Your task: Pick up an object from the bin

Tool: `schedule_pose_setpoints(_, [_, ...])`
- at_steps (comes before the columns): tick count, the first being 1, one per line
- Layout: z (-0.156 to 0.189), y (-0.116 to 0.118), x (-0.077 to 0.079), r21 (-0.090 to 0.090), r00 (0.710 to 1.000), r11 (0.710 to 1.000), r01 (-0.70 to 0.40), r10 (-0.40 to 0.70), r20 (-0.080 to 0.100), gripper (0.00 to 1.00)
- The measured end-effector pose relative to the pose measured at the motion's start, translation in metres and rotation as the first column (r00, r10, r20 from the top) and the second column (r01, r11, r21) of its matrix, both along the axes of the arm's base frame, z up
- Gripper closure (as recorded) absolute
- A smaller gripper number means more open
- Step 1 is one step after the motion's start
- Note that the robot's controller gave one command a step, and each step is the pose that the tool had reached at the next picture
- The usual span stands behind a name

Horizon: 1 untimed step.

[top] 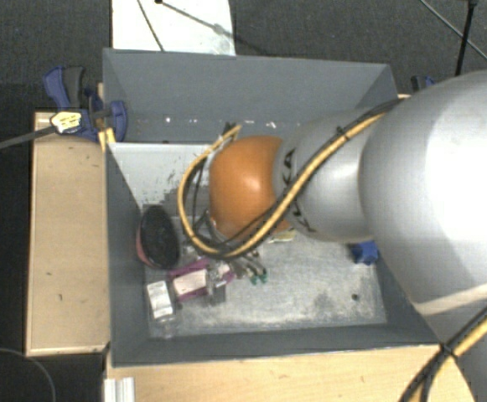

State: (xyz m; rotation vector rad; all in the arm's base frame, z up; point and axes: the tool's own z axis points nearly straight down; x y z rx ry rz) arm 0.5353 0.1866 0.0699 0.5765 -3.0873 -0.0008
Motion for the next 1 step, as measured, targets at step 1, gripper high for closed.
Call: schedule_pose_setpoints(1, [0.1745,0.0127,-0.0196,0.003,0.998,0.998,-0.061,0.061,0.010,1.00])
